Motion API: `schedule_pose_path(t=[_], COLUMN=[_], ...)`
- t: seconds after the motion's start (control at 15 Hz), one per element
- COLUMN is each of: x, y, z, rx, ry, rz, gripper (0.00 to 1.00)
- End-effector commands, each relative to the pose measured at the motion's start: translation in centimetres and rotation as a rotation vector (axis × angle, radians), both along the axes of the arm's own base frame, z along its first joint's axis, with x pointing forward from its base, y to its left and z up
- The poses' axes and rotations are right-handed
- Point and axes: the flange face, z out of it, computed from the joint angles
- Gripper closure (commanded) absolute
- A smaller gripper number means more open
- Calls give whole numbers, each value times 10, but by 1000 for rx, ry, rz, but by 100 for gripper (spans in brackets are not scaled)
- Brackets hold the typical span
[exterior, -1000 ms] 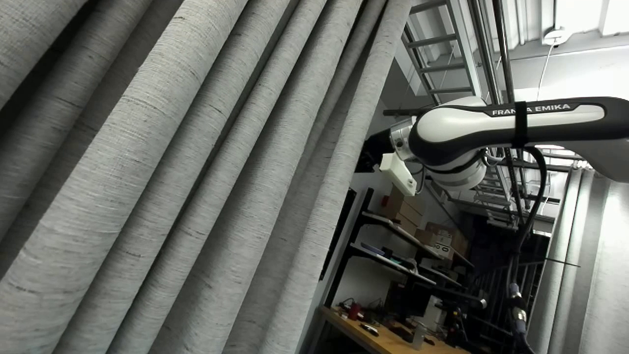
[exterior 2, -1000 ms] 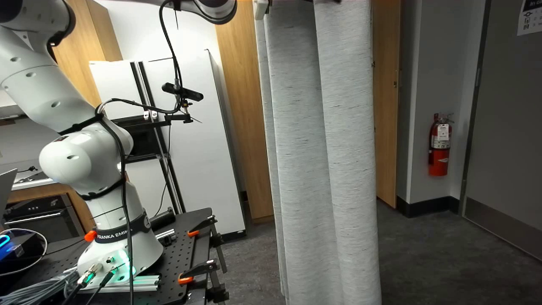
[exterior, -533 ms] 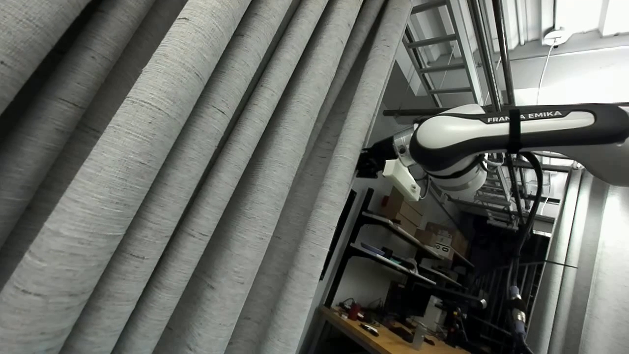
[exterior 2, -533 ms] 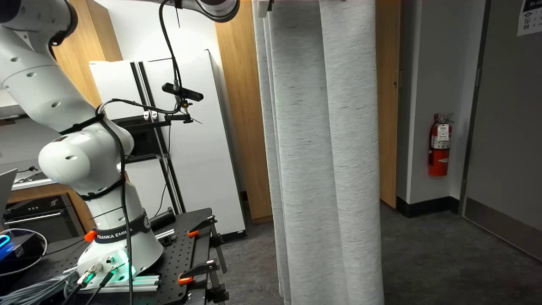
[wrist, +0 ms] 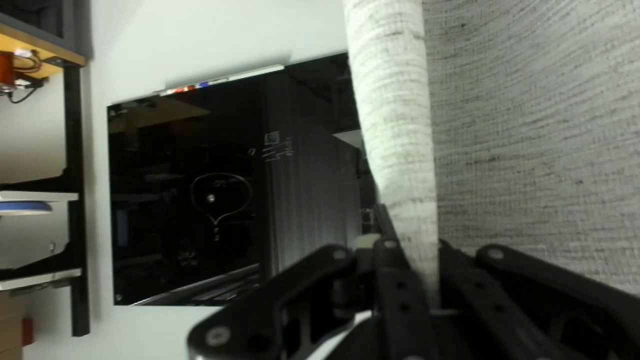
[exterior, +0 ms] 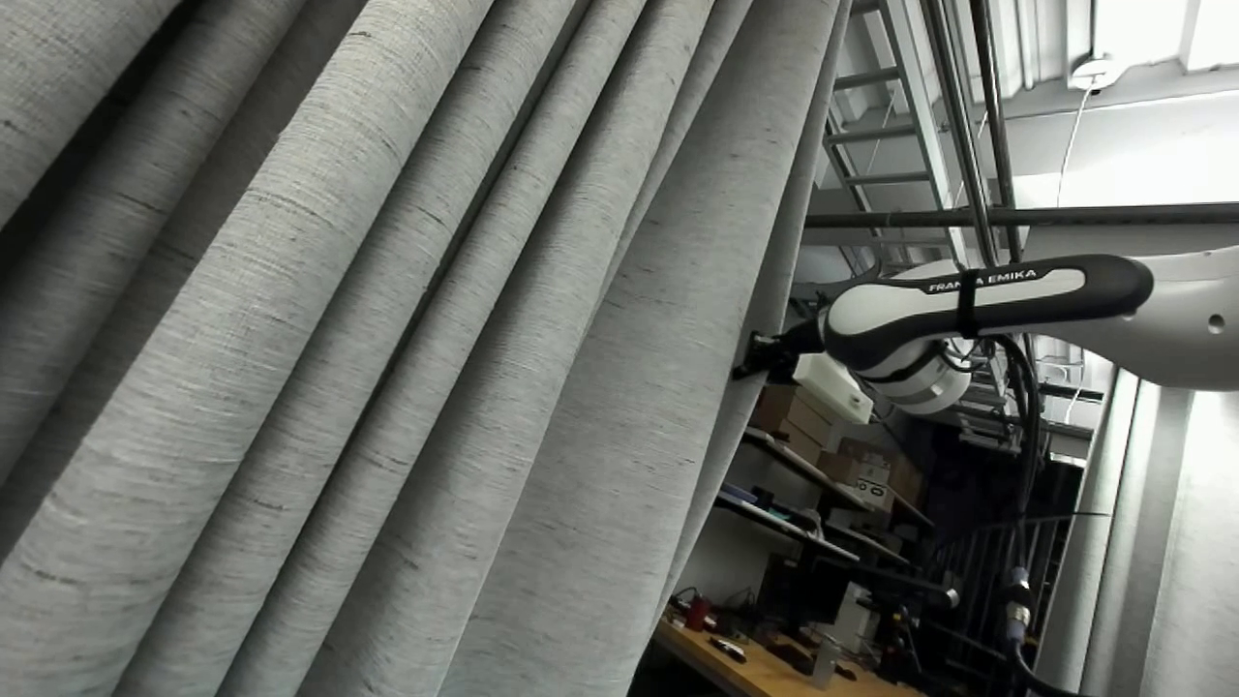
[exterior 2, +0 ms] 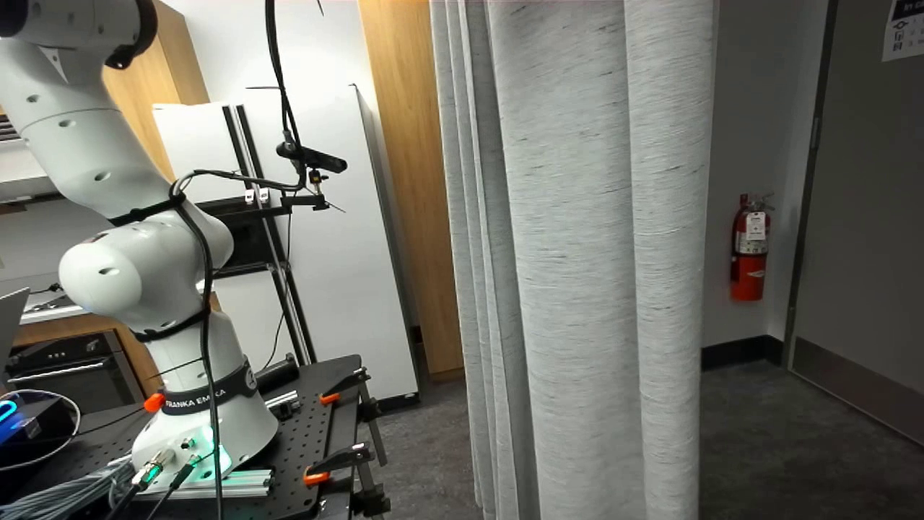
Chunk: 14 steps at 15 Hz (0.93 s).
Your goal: Close the curtain
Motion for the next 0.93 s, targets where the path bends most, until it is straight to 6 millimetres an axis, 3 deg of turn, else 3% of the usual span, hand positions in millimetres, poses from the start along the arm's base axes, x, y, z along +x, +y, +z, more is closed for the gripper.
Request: schedule_pose_path(t=[0.0, 0.4, 0.6, 0.87], x=[1, -26, -33, -28], y=[-81, -168, -189, -210], z=[-37, -46, -45, -51], rx=[8, 28, 41, 59], ry=[92, 119, 115, 115], rz=[-141, -297, -328, -347], gripper=[100, 100, 100, 100])
